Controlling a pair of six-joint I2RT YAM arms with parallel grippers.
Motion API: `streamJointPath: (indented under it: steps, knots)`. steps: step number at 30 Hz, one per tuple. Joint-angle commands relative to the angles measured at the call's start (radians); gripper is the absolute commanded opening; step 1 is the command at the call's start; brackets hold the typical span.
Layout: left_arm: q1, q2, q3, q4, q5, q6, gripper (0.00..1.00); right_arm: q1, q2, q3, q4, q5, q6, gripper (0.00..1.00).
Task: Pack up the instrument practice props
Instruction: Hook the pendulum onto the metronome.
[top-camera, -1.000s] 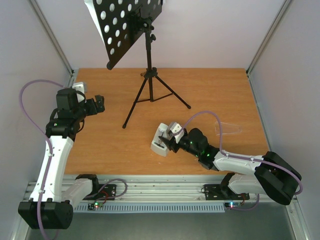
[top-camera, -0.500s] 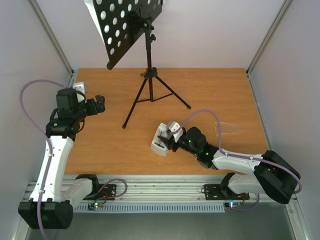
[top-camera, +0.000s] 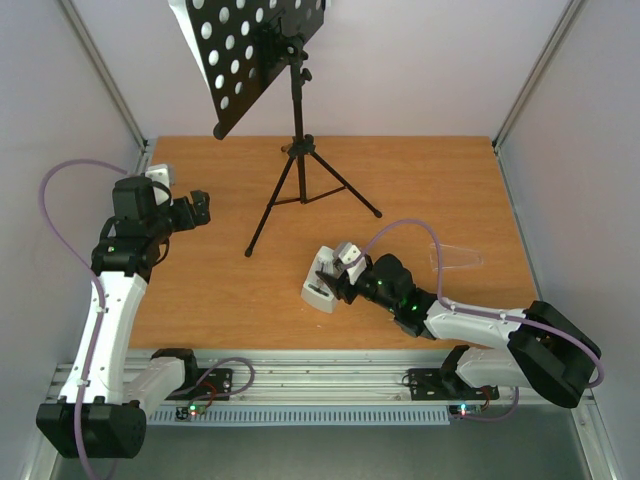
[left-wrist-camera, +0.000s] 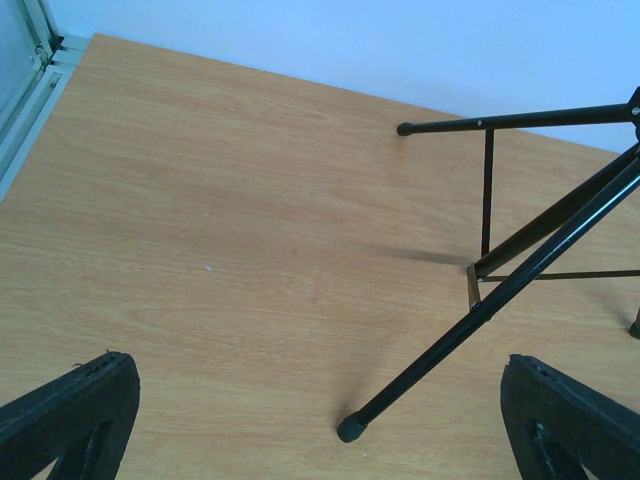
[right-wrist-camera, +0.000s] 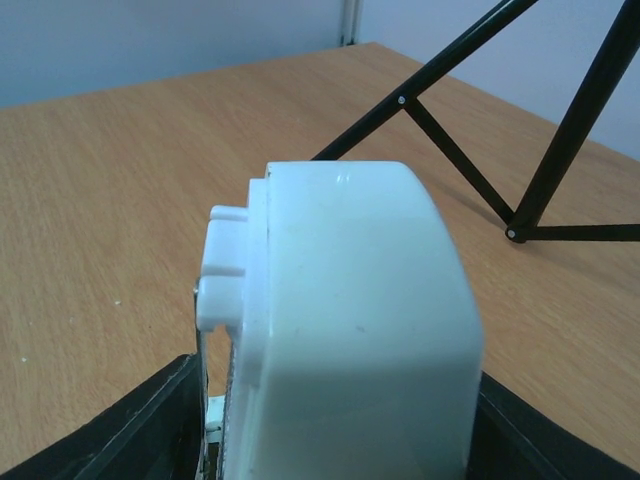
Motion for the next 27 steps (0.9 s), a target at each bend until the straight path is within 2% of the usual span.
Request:
streamJointPath:
  steps: [1, 27]
  knots:
    - [-0.002, 0.001, 0.01, 0.027, 0.003, -0.002, 0.99, 0.001, -0.028, -0.024, 0.022, 0.006, 0.024, 0.63]
    - [-0.002, 0.001, 0.01, 0.027, 0.008, -0.005, 0.99, 0.002, -0.058, -0.041, 0.02, 0.008, 0.05, 0.65]
